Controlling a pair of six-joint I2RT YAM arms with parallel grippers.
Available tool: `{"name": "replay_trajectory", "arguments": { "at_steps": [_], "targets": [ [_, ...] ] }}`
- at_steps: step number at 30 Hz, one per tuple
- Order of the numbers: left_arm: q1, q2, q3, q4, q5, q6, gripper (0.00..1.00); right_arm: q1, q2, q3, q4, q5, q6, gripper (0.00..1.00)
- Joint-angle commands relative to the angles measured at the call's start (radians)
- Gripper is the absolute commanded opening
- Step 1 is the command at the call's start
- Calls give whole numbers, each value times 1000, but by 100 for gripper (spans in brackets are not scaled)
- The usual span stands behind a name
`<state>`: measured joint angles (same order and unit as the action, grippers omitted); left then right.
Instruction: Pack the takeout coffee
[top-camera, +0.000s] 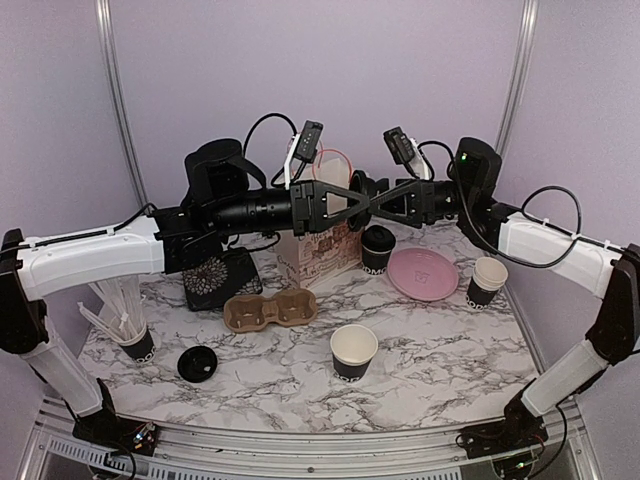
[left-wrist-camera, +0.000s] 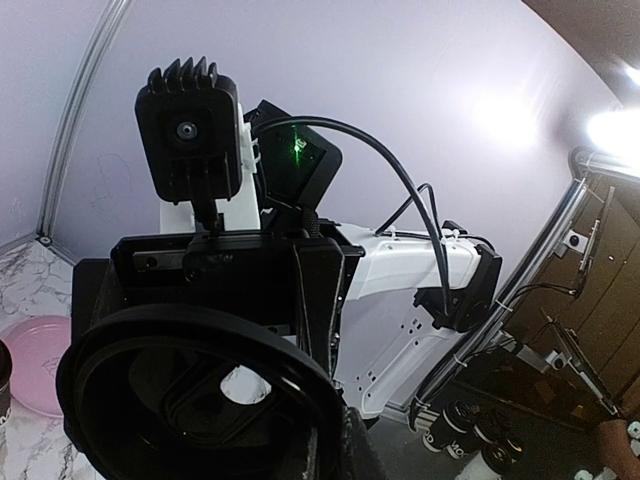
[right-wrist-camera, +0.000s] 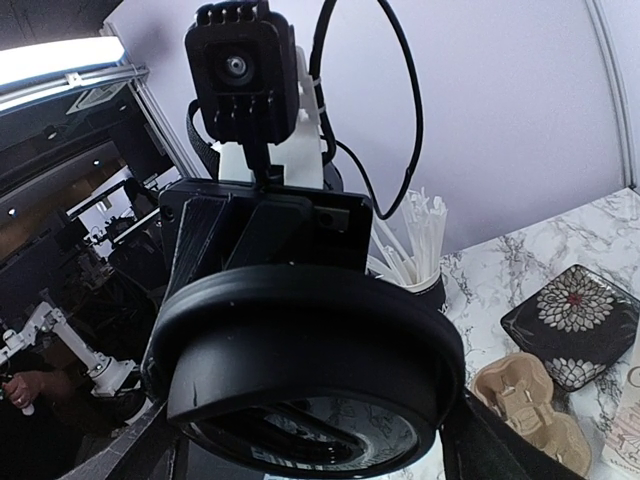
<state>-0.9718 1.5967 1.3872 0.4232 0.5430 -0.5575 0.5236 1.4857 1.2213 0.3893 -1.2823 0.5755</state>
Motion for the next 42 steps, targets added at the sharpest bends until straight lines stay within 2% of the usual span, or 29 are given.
{"name": "replay_trajectory", "arguments": {
  "at_steps": [1,7,10,12,14,15,21,26,33,37,42],
  "targets": [
    [-1,26,-1,36,0,-8,6,10,-3,38,13,5,-18,71],
    [-1,6,-22,34,-25,-2,28,-1,-11,46,-97,20,-120,71],
    [-1,-32,-60,11,-83,14,48,-31,-10,31,-154,26,-177,70],
    [-1,-67,-103,-21,-129,36,57,-54,-9,20,-206,25,-240,69],
    [-1,-103,-147,-73,-182,64,70,-75,-8,23,-309,32,-344,69],
    [-1,-124,-172,-105,-210,77,72,-82,-9,30,-384,40,-418,69],
    [-1,-232,-294,-315,-402,149,73,-61,37,190,-1049,189,-1008,71],
    [-1,-275,-339,-444,-480,150,73,-9,104,324,-1430,359,-1301,71],
    [-1,-275,-351,-515,-528,151,73,102,169,389,-1672,595,-1461,71],
    [-1,-276,-342,-527,-532,141,73,175,193,379,-1688,726,-1439,71],
    [-1,-289,-363,-541,-535,121,73,240,215,384,-1700,808,-1412,71]
  ]
}}
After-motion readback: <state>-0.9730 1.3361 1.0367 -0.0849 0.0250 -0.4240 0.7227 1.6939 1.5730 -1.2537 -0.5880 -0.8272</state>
